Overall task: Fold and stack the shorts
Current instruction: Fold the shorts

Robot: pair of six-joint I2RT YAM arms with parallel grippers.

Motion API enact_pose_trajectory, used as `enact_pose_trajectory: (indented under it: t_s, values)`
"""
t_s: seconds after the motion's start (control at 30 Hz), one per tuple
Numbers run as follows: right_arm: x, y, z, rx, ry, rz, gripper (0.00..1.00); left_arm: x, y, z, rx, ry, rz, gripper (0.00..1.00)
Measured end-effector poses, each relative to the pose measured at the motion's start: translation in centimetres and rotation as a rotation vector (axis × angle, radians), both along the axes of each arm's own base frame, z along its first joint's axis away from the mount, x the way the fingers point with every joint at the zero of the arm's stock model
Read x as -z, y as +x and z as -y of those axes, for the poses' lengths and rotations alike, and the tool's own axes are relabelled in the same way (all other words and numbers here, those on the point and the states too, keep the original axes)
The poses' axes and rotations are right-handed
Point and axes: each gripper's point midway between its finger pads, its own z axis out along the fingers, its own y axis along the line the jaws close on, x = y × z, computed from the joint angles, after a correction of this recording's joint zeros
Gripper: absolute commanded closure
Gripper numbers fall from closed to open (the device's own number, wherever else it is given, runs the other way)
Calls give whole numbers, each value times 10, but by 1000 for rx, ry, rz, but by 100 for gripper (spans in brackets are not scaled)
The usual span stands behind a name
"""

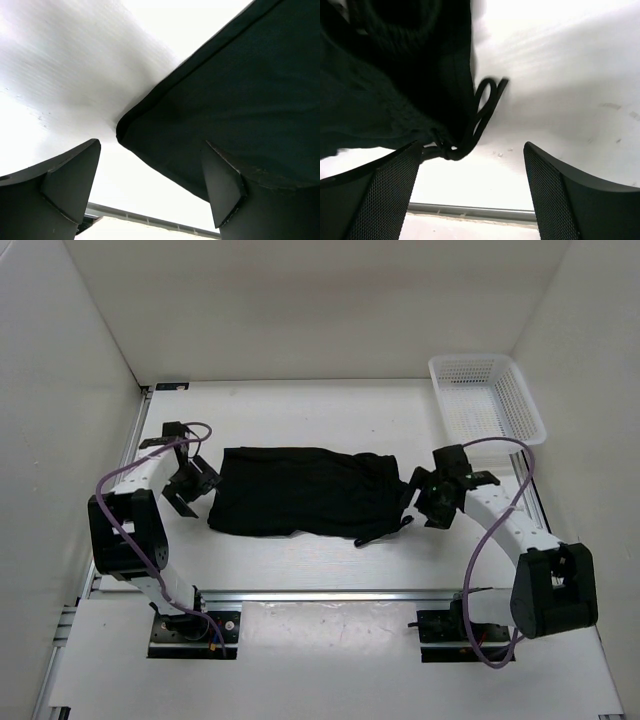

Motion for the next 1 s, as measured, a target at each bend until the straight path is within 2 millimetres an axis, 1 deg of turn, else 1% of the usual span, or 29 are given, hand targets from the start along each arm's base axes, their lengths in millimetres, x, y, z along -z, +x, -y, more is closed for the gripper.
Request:
enact_pose_trajectory:
  t_s: [0.1,0.13,0.2,0.3,0.4,0.57,0.67,0.7,0.8,0.83,0.87,0.9,0.93,0.97,1.0]
  values:
    - [-9,12,5,-7,34,22,13,-7,6,-2,2,4,19,8]
    - [-10,16,2,-24,58,22,13,-10,9,-2,3,6,28,9]
    - [-10,22,-8,-77,106,19,9,-15,14,-3,4,9,44,10]
    - [-2,25,-22,-144,164,2,6,-20,18,-3,4,10,60,10]
    - [4,27,-30,-181,204,-9,4,-22,16,-3,4,11,61,11]
    - [21,31,-31,-186,198,-39,3,-22,16,-3,6,11,58,11]
    - [35,34,-32,-181,190,-63,9,-22,15,-3,10,13,58,11]
    - [36,35,-35,-175,202,-69,12,-22,15,-4,10,15,57,11]
    - [38,41,-47,-192,203,-47,30,-22,15,-4,10,17,57,13]
    - [39,42,-52,-199,204,-45,46,-22,15,-4,10,18,57,14]
    - [41,44,-56,-205,194,-37,60,-22,15,-5,9,19,57,14]
    - [44,43,-59,-214,184,-37,72,-22,15,-6,9,19,57,14]
    - [48,43,-61,-210,169,-40,82,-22,15,-7,11,20,56,14]
    - [50,43,-62,-204,161,-44,97,-22,15,-8,11,21,56,15]
    - [51,43,-63,-195,156,-44,100,-22,15,-10,9,22,56,15]
